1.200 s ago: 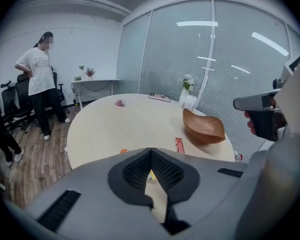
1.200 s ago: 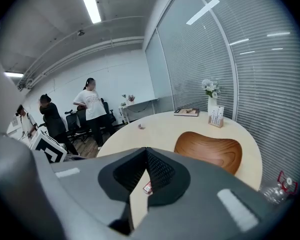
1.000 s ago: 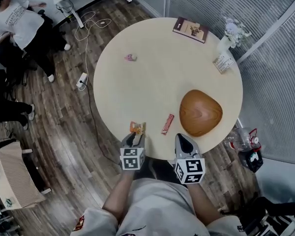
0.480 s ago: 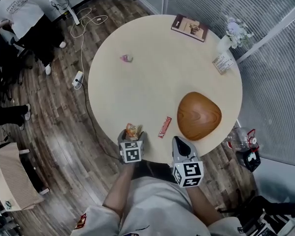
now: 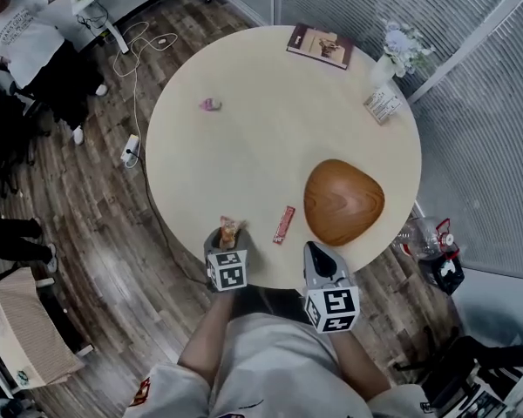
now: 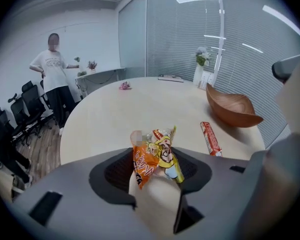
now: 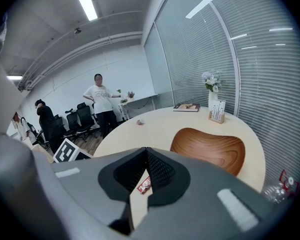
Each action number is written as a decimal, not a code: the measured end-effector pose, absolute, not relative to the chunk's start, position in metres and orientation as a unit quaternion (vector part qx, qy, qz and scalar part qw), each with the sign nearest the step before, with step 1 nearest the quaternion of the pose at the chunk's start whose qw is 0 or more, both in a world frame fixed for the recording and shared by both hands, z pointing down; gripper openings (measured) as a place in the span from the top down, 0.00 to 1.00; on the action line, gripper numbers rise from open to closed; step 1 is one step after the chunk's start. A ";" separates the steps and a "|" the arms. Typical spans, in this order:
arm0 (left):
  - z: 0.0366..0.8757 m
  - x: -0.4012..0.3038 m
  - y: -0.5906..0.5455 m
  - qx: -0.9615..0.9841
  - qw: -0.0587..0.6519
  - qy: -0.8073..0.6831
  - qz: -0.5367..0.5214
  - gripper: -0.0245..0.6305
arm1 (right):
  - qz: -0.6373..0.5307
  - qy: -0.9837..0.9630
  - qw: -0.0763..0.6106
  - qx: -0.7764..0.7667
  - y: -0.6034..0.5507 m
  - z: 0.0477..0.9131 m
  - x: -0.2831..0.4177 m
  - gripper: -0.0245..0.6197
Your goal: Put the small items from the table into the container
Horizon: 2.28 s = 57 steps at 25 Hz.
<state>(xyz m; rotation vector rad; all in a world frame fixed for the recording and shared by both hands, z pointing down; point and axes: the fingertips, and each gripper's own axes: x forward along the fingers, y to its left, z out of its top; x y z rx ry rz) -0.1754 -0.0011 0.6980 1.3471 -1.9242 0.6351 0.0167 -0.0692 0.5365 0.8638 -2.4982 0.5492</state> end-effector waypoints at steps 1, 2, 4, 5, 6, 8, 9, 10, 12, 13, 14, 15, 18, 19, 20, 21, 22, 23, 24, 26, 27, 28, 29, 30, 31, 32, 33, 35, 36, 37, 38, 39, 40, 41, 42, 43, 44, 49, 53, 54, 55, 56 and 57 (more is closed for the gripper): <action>0.689 -0.172 -0.007 0.527 0.342 -0.741 0.238 0.64 | 0.199 -0.902 0.216 0.316 -0.069 0.535 0.018 0.96; 0.677 -0.168 -0.014 0.537 0.338 -0.739 0.228 0.65 | 0.200 -0.901 0.212 0.320 -0.068 0.533 0.020 0.96; 0.645 -0.155 -0.036 0.567 0.320 -0.731 0.205 0.65 | 0.204 -0.899 0.204 0.330 -0.068 0.530 0.026 0.96; 0.628 -0.146 -0.051 0.587 0.306 -0.723 0.195 0.65 | 0.205 -0.897 0.201 0.337 -0.070 0.529 0.030 0.96; 0.611 -0.134 -0.067 0.609 0.292 -0.713 0.187 0.65 | 0.207 -0.894 0.197 0.345 -0.073 0.528 0.036 0.96; 0.582 -0.106 -0.099 0.652 0.267 -0.688 0.175 0.65 | 0.210 -0.887 0.192 0.363 -0.079 0.526 0.050 0.96; 0.572 -0.091 -0.114 0.671 0.260 -0.673 0.172 0.65 | 0.211 -0.884 0.189 0.373 -0.081 0.525 0.057 0.96; 0.564 -0.076 -0.127 0.689 0.255 -0.656 0.171 0.65 | 0.212 -0.880 0.186 0.383 -0.084 0.524 0.064 0.96; 0.559 -0.048 -0.150 0.719 0.248 -0.626 0.176 0.65 | 0.214 -0.871 0.179 0.404 -0.087 0.521 0.079 0.96; 0.561 -0.035 -0.159 0.729 0.247 -0.611 0.183 0.65 | 0.214 -0.867 0.176 0.413 -0.088 0.520 0.086 0.96; 0.567 -0.023 -0.165 0.738 0.249 -0.597 0.192 0.65 | 0.215 -0.863 0.174 0.423 -0.089 0.520 0.094 0.96; 0.574 -0.011 -0.170 0.745 0.252 -0.584 0.203 0.65 | 0.216 -0.859 0.171 0.432 -0.089 0.520 0.101 0.96; 0.601 0.019 -0.178 0.757 0.260 -0.548 0.242 0.65 | 0.222 -0.845 0.168 0.456 -0.091 0.522 0.124 0.96; 0.610 0.028 -0.181 0.762 0.259 -0.537 0.254 0.65 | 0.225 -0.841 0.167 0.463 -0.091 0.523 0.131 0.96; 0.618 0.036 -0.184 0.767 0.255 -0.526 0.265 0.65 | 0.228 -0.837 0.166 0.469 -0.091 0.525 0.138 0.96; 0.625 0.043 -0.186 0.772 0.249 -0.517 0.274 0.64 | 0.231 -0.833 0.166 0.474 -0.091 0.526 0.145 0.96; 0.631 0.047 -0.188 0.774 0.246 -0.511 0.281 0.63 | 0.234 -0.830 0.165 0.479 -0.091 0.527 0.150 0.96; 0.636 0.050 -0.189 0.775 0.248 -0.507 0.285 0.63 | 0.237 -0.827 0.164 0.483 -0.091 0.529 0.154 0.96; 0.639 0.051 -0.188 0.775 0.255 -0.503 0.284 0.61 | 0.240 -0.825 0.163 0.486 -0.091 0.530 0.158 0.96; 0.643 0.052 -0.184 0.774 0.278 -0.501 0.270 0.52 | 0.243 -0.823 0.162 0.488 -0.090 0.532 0.160 0.96; 0.644 0.051 -0.182 0.773 0.286 -0.502 0.264 0.49 | 0.243 -0.823 0.162 0.487 -0.090 0.532 0.161 0.96; 0.643 0.049 -0.181 0.771 0.290 -0.505 0.259 0.49 | 0.243 -0.824 0.162 0.486 -0.090 0.532 0.160 0.96; 0.641 0.046 -0.180 0.769 0.290 -0.510 0.255 0.49 | 0.243 -0.825 0.161 0.484 -0.091 0.532 0.159 0.96; 0.637 0.042 -0.178 0.767 0.289 -0.517 0.248 0.49 | 0.242 -0.827 0.160 0.481 -0.091 0.531 0.158 0.96; 0.631 0.037 -0.177 0.765 0.290 -0.524 0.238 0.49 | 0.242 -0.829 0.160 0.478 -0.091 0.531 0.156 0.96; 0.624 0.033 -0.176 0.762 0.292 -0.532 0.226 0.49 | 0.241 -0.831 0.160 0.475 -0.092 0.530 0.154 0.96; 0.617 0.027 -0.174 0.760 0.293 -0.540 0.212 0.49 | 0.239 -0.834 0.161 0.470 -0.093 0.530 0.150 0.96; 0.603 0.015 -0.169 0.756 0.291 -0.556 0.183 0.49 | 0.235 -0.841 0.161 0.460 -0.095 0.529 0.143 0.96; 0.597 0.008 -0.165 0.755 0.290 -0.564 0.169 0.49 | 0.233 -0.845 0.161 0.453 -0.095 0.529 0.138 0.96; 0.590 0.002 -0.161 0.752 0.288 -0.571 0.157 0.50 | 0.231 -0.849 0.162 0.446 -0.096 0.528 0.133 0.96; 0.583 -0.005 -0.155 0.749 0.286 -0.579 0.148 0.53 | 0.229 -0.854 0.163 0.438 -0.096 0.528 0.127 0.96; 0.576 -0.013 -0.150 0.746 0.282 -0.587 0.141 0.59 | 0.227 -0.859 0.163 0.429 -0.097 0.527 0.121 0.96; 0.570 -0.021 -0.144 0.742 0.277 -0.596 0.137 0.66 | 0.226 -0.863 0.164 0.421 -0.097 0.525 0.113 0.96; 0.564 -0.029 -0.138 0.737 0.271 -0.605 0.133 0.74 | 0.224 -0.868 0.163 0.413 -0.097 0.524 0.106 0.96; 0.558 -0.036 -0.132 0.732 0.266 -0.614 0.131 0.81 | 0.222 -0.872 0.163 0.404 -0.096 0.522 0.098 0.96; 0.553 -0.044 -0.125 0.726 0.260 -0.623 0.128 0.87 | 0.220 -0.876 0.164 0.396 -0.095 0.520 0.090 0.96; 0.548 -0.052 -0.118 0.720 0.254 -0.634 0.124 0.92 | 0.219 -0.880 0.164 0.387 -0.094 0.519 0.083 0.96; 0.543 -0.086 -0.081 0.684 0.248 -0.677 0.112 0.95 | 0.210 -0.898 0.171 0.347 -0.085 0.516 0.050 0.96; 0.551 -0.106 -0.053 0.659 0.262 -0.696 0.111 0.95 | 0.208 -0.907 0.178 0.319 -0.075 0.517 0.028 0.96; 0.553 -0.110 -0.049 0.655 0.263 -0.700 0.113 0.96 | 0.207 -0.909 0.180 0.313 -0.074 0.517 0.023 0.96; 0.555 -0.114 -0.044 0.651 0.263 -0.702 0.115 0.96 | 0.207 -0.911 0.181 0.308 -0.073 0.517 0.019 0.96; 0.557 -0.117 -0.041 0.648 0.264 -0.705 0.118 0.96 | 0.206 -0.913 0.182 0.303 -0.071 0.518 0.014 0.96; 0.559 -0.121 -0.037 0.644 0.265 -0.708 0.120 0.96 | 0.205 -0.914 0.184 0.298 -0.070 0.518 0.010 0.96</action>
